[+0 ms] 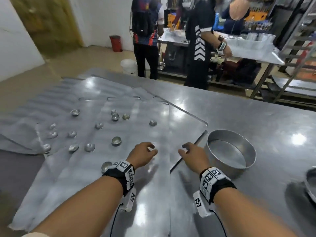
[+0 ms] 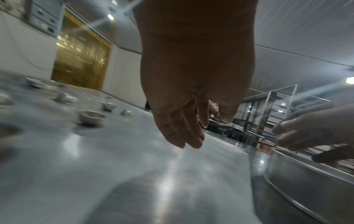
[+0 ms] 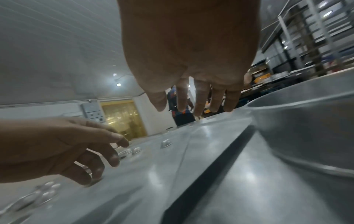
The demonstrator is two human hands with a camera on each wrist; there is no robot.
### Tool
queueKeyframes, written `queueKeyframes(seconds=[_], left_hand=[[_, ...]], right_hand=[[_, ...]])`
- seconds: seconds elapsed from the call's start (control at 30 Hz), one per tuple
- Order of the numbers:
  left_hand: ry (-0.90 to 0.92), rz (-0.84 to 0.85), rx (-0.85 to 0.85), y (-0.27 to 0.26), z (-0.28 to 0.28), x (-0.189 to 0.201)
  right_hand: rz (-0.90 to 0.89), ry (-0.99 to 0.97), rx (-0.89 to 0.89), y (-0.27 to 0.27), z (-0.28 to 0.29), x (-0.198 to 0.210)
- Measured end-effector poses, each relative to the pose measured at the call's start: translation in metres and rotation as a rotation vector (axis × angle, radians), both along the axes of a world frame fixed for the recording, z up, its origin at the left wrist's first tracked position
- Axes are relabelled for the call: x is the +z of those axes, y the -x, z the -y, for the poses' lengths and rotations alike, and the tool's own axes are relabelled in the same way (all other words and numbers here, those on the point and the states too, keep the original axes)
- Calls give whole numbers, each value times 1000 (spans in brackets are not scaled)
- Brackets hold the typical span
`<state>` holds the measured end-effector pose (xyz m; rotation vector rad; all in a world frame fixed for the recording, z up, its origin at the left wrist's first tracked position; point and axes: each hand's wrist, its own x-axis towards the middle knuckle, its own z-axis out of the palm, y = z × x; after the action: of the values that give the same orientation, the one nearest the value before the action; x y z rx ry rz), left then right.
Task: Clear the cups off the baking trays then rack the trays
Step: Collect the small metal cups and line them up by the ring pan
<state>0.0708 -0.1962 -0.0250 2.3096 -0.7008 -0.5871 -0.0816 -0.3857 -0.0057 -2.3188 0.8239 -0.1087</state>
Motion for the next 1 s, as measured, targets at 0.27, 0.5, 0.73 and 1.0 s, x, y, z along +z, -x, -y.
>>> queueKeyframes(seconds=[0.27,0.5,0.73,1.0], left_hand=[[-69,51,223,-48,-139,-6],[-73,88,276,-83,-199,-17],[-83,122,236,-116,-220,-26],[-134,198,111,-141,-221,-37]], right_hand=[[4,-85,208,-80,-112,-18],[-7,-117,297,-119,-169,-27],[-32,-203,283,-136,-203,-39],[-81,-214,352,-143,-226,-48]])
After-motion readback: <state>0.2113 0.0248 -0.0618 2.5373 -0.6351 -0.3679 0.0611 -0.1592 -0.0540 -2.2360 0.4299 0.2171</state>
